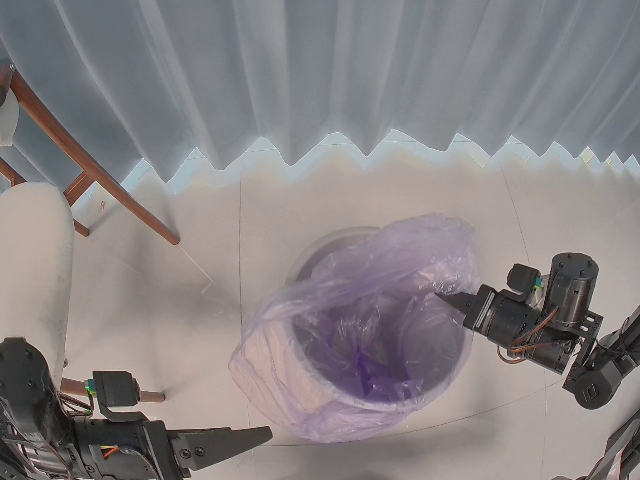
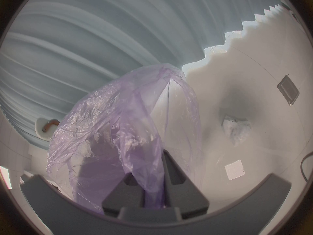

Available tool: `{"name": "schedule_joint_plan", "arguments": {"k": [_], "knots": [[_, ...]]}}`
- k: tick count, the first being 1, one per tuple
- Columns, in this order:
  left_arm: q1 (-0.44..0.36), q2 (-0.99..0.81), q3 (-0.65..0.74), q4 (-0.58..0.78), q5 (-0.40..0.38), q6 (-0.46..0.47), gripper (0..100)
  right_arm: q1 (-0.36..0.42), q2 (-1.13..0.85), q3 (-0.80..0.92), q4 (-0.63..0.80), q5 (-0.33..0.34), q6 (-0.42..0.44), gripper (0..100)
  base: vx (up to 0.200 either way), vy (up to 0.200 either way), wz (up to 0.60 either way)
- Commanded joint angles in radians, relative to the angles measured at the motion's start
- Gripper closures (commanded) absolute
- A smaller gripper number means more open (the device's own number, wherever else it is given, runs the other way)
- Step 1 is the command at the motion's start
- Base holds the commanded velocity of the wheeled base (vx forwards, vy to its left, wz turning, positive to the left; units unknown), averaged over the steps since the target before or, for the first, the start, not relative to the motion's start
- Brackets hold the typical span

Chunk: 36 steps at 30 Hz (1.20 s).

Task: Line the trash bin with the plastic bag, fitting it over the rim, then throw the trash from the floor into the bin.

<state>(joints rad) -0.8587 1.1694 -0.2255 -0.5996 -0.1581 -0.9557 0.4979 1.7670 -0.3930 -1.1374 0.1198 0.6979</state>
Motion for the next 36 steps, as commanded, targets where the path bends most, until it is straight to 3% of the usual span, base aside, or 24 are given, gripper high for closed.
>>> {"name": "schedule_joint_plan", "arguments": {"k": [1, 9, 15, 21, 26, 30, 32, 36], "knots": [[-0.002, -0.062, -0.126, 0.118, -0.008, 0.038, 0, 0.008, 0.034, 0.051, 0.002, 0.011, -0.04, 100, 0.0, 0.0, 0.0], [0.021, 0.006, -0.305, 0.322, -0.008, 0.045, 0, 0.056, 0.057, 0.098, -0.005, 0.011, -0.08, 100, 0.0, 0.0, 0.0], [0.079, 0.058, -0.351, 0.363, -0.006, 0.086, 0, 0.064, 0.051, 0.102, -0.007, 0.011, -0.08, 100, 0.0, 0.0, 0.0], [0.102, 0.138, -0.313, 0.371, 0.06, 0.308, 0, 0.064, 0.054, 0.1, -0.007, 0.009, -0.08, 100, 0.0, 0.0, 0.0], [0.07, 0.138, -0.25, 0.368, 0.054, 0.446, 0, 0.064, 0.054, 0.098, -0.008, 0.009, -0.08, 100, 0.0, 0.0, 0.0], [0.061, 0.139, -0.235, 0.368, 0.055, 0.491, 0, 0.065, 0.054, 0.098, -0.01, 0.009, -0.08, 100, 0.0, 0.0, 0.0], [0.063, 0.148, -0.222, 0.363, 0.066, 0.566, 0, 0.065, 0.052, 0.098, -0.01, 0.009, -0.08, 100, 0.0, 0.0, 0.0], [0.069, 0.204, -0.252, 0.337, 0.112, 0.586, 0, 0.065, 0.052, 0.098, -0.01, 0.009, -0.08, 100, 0.0, 0.0, 0.0]]}}
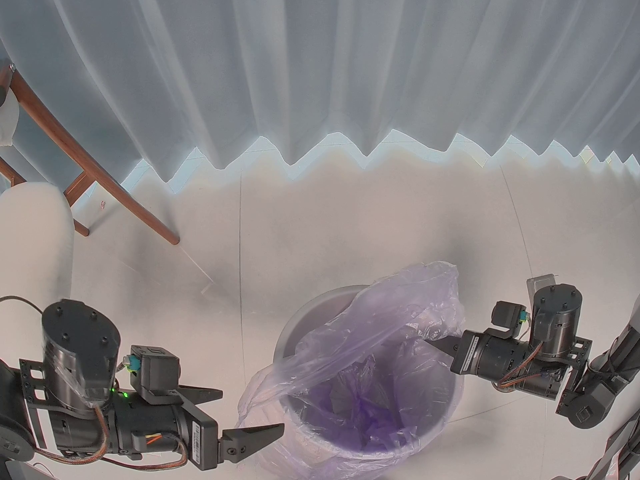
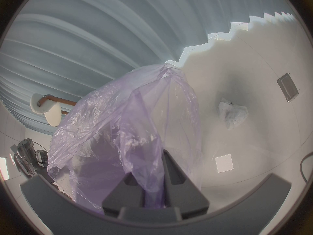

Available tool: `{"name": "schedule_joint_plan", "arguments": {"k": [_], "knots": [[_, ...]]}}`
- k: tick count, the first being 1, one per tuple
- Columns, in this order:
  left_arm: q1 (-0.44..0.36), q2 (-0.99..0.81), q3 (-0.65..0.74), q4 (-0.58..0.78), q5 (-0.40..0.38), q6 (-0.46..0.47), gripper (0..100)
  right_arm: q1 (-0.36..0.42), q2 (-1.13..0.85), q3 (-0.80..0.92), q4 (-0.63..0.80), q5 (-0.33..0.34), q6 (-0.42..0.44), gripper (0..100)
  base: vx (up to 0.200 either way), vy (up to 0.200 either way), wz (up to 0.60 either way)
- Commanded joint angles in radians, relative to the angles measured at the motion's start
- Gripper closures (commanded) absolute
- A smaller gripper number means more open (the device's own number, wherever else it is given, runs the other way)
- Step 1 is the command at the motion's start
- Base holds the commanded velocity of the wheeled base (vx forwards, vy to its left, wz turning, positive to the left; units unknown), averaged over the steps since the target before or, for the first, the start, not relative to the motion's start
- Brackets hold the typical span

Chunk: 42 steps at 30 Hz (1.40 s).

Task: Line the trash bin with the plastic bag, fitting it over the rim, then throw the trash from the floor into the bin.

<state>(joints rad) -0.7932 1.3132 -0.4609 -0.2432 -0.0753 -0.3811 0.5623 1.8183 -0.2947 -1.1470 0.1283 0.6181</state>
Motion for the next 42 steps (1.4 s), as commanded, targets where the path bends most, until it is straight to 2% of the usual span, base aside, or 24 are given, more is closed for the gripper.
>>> {"name": "schedule_joint_plan", "arguments": {"k": [1, 6, 7, 11, 17, 26, 33, 38, 42], "knots": [[0.006, 0.083, -0.032, -0.039, 0.048, 0.011, 0, 0.001, 0.001, 0.0, 0.0, 0.001, 0.0, 100, 0.0, 0.0, 0.0], [0.02, 0.155, -0.058, -0.151, 0.065, 0.007, 0, 0.002, -0.001, 0.003, 0.0, 0.001, -0.001, 100, 0.0, 0.0, 0.0], [0.025, 0.166, -0.061, -0.173, 0.065, 0.007, 100, 0.005, -0.001, 0.005, 0.0, 0.001, -0.003, 100, 0.0, 0.0, 0.0], [0.046, 0.196, -0.093, -0.245, 0.066, -0.016, 100, 0.024, -0.001, 0.023, 0.0, -0.001, -0.006, 100, 0.0, 0.0, 0.0], [0.055, 0.199, -0.107, -0.248, 0.063, -0.065, 100, 0.037, 0.001, 0.055, -0.028, 0.002, -0.049, 100, 0.0, 0.0, 0.0], [0.187, 0.222, -0.102, -0.252, 0.025, -0.079, 100, 0.048, 0.006, 0.178, -0.214, 0.132, -0.095, 100, 0.0, 0.0, 0.0], [0.21, 0.205, -0.104, -0.254, -0.004, -0.142, 100, 0.051, 0.004, 0.213, -0.232, 0.189, -0.123, 100, 0.0, 0.0, 0.0], [0.207, 0.19, -0.067, -0.254, -0.008, -0.15, 100, 0.048, 0.004, 0.192, -0.272, 0.186, -0.11, 100, 0.0, 0.0, 0.0], [0.204, 0.186, -0.013, -0.255, -0.004, -0.153, 100, 0.048, 0.003, 0.19, -0.341, 0.188, -0.052, 100, 0.0, 0.0, 0.0]]}}
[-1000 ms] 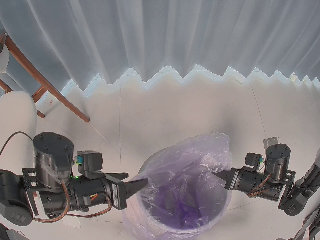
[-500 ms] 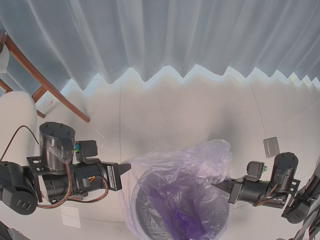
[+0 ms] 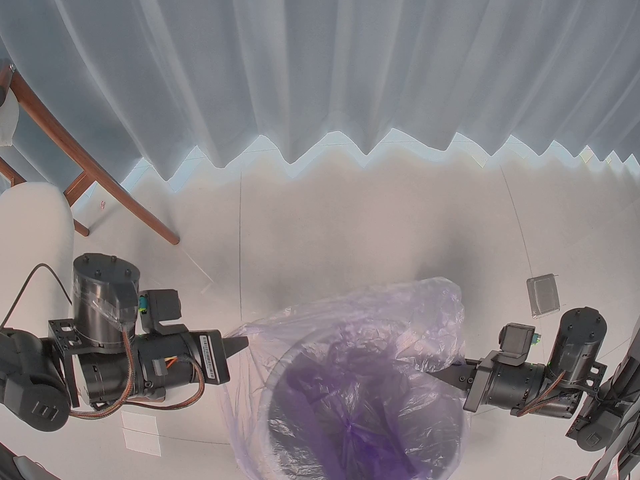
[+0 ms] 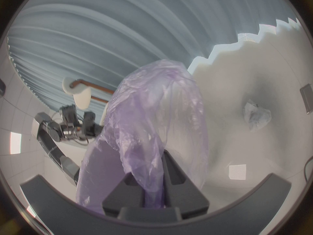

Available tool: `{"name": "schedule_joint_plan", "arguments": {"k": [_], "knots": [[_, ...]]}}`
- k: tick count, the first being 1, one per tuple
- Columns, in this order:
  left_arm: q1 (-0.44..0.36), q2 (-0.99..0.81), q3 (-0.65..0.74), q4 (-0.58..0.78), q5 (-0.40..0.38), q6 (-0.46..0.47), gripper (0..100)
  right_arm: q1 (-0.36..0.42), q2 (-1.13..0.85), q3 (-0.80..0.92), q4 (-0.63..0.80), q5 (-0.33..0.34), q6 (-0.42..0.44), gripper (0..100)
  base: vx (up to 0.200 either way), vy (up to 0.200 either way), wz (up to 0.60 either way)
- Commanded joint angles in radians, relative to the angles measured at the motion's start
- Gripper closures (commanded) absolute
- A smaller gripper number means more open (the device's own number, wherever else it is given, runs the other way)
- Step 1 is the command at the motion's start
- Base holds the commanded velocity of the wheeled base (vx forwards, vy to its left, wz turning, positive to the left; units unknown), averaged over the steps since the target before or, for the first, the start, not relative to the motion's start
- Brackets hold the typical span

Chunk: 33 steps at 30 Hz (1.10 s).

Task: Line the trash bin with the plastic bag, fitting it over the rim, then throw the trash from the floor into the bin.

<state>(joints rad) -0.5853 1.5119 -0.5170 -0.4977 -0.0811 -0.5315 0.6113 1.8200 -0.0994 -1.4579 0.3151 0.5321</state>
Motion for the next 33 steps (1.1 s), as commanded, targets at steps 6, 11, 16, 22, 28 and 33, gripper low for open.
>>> {"name": "schedule_joint_plan", "arguments": {"k": [6, 11, 16, 22, 28, 33], "knots": [[-0.007, -0.004, 0.094, -0.058, 0.001, -0.061, 100, -0.001, -0.01, -0.006, -0.053, 0.004, 0.055, 100, 0.0, 0.0, 0.0], [-0.011, 0.027, 0.118, -0.102, 0.001, -0.087, 100, -0.001, -0.036, -0.003, -0.111, 0.062, 0.132, 100, 0.0, 0.0, 0.0], [-0.027, 0.028, 0.157, -0.139, 0.001, -0.09, 100, -0.002, -0.05, -0.01, -0.111, 0.064, 0.147, 100, 0.0, 0.0, 0.0], [-0.027, 0.019, 0.203, -0.26, 0.007, -0.102, 100, -0.005, -0.047, -0.026, -0.11, 0.059, 0.154, 100, 0.0, 0.0, 0.0], [-0.045, -0.029, 0.238, -0.341, 0.03, -0.119, 0, -0.022, -0.042, -0.043, -0.11, 0.055, 0.155, 100, 0.0, 0.0, 0.0], [-0.022, -0.174, 0.282, -0.341, 0.05, -0.24, 0, -0.056, -0.028, -0.057, -0.11, 0.055, 0.154, 100, 0.0, 0.0, 0.0]]}}
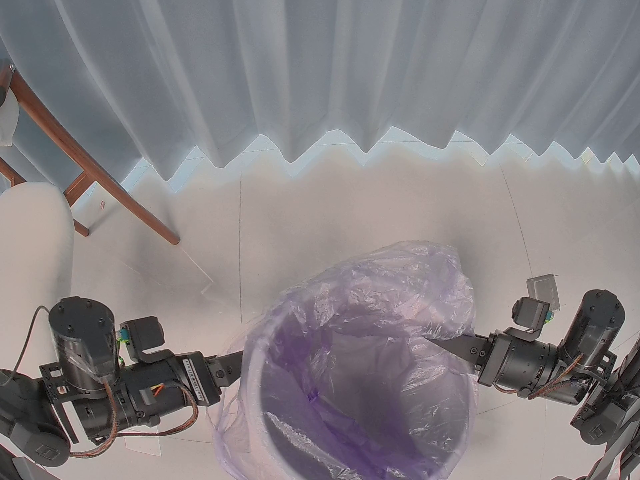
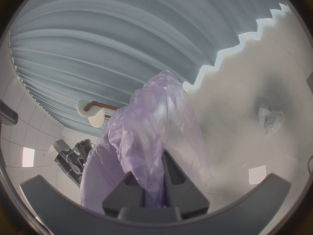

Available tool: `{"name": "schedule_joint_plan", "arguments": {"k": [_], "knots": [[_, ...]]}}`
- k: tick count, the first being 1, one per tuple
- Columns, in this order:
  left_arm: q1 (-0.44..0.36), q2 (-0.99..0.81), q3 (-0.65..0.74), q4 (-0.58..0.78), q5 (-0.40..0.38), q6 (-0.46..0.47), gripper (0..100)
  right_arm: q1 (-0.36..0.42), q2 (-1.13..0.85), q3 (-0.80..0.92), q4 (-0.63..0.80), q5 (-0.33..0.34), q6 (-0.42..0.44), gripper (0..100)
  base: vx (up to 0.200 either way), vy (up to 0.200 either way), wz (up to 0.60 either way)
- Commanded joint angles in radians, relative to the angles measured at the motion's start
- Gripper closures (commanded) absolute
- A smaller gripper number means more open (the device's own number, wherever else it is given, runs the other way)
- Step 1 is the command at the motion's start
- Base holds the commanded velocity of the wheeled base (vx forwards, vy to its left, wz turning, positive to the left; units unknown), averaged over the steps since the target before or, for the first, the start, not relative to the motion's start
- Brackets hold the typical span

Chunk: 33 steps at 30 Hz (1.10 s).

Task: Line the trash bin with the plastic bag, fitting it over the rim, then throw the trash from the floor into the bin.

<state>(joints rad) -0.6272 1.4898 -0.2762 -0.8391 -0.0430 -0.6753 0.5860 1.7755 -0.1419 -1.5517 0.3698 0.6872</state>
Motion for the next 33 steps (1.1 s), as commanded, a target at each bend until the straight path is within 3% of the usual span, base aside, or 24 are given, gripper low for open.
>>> {"name": "schedule_joint_plan", "arguments": {"k": [1, 3, 4, 6, 10, 14, 18, 20, 21, 24, 27, 29, 31, 33], "knots": [[0.035, -0.192, 0.045, 0.0, 0.011, -0.132, 0, -0.043, 0.024, -0.022, -0.016, 0.0, -0.002, 100, 0.0, 0.0, 0.0], [0.047, -0.215, 0.045, 0.0, 0.009, -0.15, 0, -0.049, 0.027, -0.025, -0.016, 0.0, -0.003, 100, 0.0, 0.0, 0.0], [0.086, -0.293, 0.041, 0.0, 0.0, -0.224, 0, -0.069, 0.044, -0.041, -0.014, -0.012, -0.008, 100, 0.0, 0.0, 0.0], [0.116, -0.325, 0.04, 0.0, -0.023, -0.279, 0, -0.081, 0.061, -0.054, -0.014, -0.034, -0.014, 100, 0.0, 0.0, 0.0], [0.136, -0.341, 0.072, 0.0, -0.067, -0.316, 0, -0.09, 0.096, -0.085, -0.014, -0.089, -0.031, 100, 0.0, 0.0, 0.0], [0.153, -0.349, 0.098, 0.0, -0.071, -0.23, 0, -0.104, 0.134, -0.113, -0.014, -0.161, -0.098, 100, 0.0, 0.0, 0.0], [0.101, -0.35, 0.077, 0.017, -0.112, -0.086, 0, -0.084, 0.168, -0.137, -0.014, -0.295, -0.193, 100, 0.0, 0.0, 0.0], [0.08, -0.325, 0.04, 0.029, -0.115, -0.018, 0, -0.071, 0.168, -0.137, -0.016, -0.321, -0.218, 100, 0.0, 0.0, 0.0], [0.063, -0.255, -0.015, 0.087, -0.107, 0.071, 0, -0.054, 0.163, -0.13, -0.016, -0.333, -0.239, 100, 0.0, 0.0, 0.0], [0.04, -0.169, -0.144, 0.272, -0.048, 0.192, 0, -0.029, 0.157, -0.11, -0.016, -0.336, -0.27, 100, 0.0, 0.0, 0.0], [-0.011, -0.137, -0.245, 0.411, -0.005, 0.204, 0, -0.026, 0.156, -0.105, -0.018, -0.339, -0.296, 100, 0.0, 0.0, 0.0], [-0.066, -0.102, -0.365, 0.588, 0.034, 0.204, 0, -0.023, 0.156, -0.102, -0.018, -0.358, -0.339, 100, 0.0, 0.0, 0.0], [-0.081, -0.088, -0.4, 0.632, 0.046, 0.206, 0, -0.02, 0.156, -0.102, -0.018, -0.365, -0.353, 100, 0.0, 0.0, 0.0], [-0.134, -0.014, -0.532, 0.75, 0.081, 0.203, 0, -0.008, 0.156, -0.088, -0.018, -0.39, -0.391, 100, 0.0, 0.0, 0.0]]}}
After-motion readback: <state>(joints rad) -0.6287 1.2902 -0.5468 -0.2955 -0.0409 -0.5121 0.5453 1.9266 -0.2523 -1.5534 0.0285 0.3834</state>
